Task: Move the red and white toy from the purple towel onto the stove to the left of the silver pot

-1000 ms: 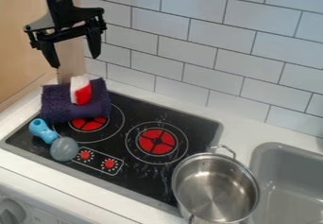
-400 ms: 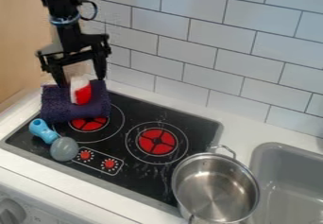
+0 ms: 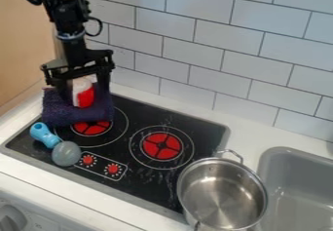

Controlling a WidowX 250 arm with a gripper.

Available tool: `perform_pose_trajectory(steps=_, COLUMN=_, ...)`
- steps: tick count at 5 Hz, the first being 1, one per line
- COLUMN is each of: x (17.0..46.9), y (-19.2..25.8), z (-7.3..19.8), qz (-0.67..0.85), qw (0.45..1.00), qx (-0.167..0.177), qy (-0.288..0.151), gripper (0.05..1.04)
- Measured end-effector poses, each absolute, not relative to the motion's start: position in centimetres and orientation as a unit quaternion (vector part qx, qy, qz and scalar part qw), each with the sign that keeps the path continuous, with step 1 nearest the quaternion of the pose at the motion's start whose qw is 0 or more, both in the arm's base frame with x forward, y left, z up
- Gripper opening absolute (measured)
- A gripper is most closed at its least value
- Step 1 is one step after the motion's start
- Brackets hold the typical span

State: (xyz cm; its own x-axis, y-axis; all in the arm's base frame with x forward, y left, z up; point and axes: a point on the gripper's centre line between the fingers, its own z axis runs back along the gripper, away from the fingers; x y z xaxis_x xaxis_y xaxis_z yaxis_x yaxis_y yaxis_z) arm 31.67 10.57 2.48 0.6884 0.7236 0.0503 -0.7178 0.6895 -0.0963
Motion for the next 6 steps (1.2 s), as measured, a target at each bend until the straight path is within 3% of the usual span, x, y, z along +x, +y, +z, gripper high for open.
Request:
perform_pose_trajectory(steps=1, x=31.63, y=10.55, z=1.63, qz=0.392, qw=0.919, qx=-0.034, qy=-0.027, gripper=0.960)
perform_pose_trajectory(steps=2, x=31.58, y=10.64, z=1.55, qz=0.390, qw=0.920, qx=-0.030, qy=-0.025, gripper=0.643)
perform_pose_trajectory(steps=3, x=31.53, y=10.74, z=1.49, qz=0.393, qw=0.919, qx=-0.029, qy=-0.025, gripper=0.589)
perform_pose_trajectory(steps=6, x=31.34, y=10.57, z=2.09, qz=0.386, qw=0.922, qx=-0.031, qy=-0.021, gripper=0.590)
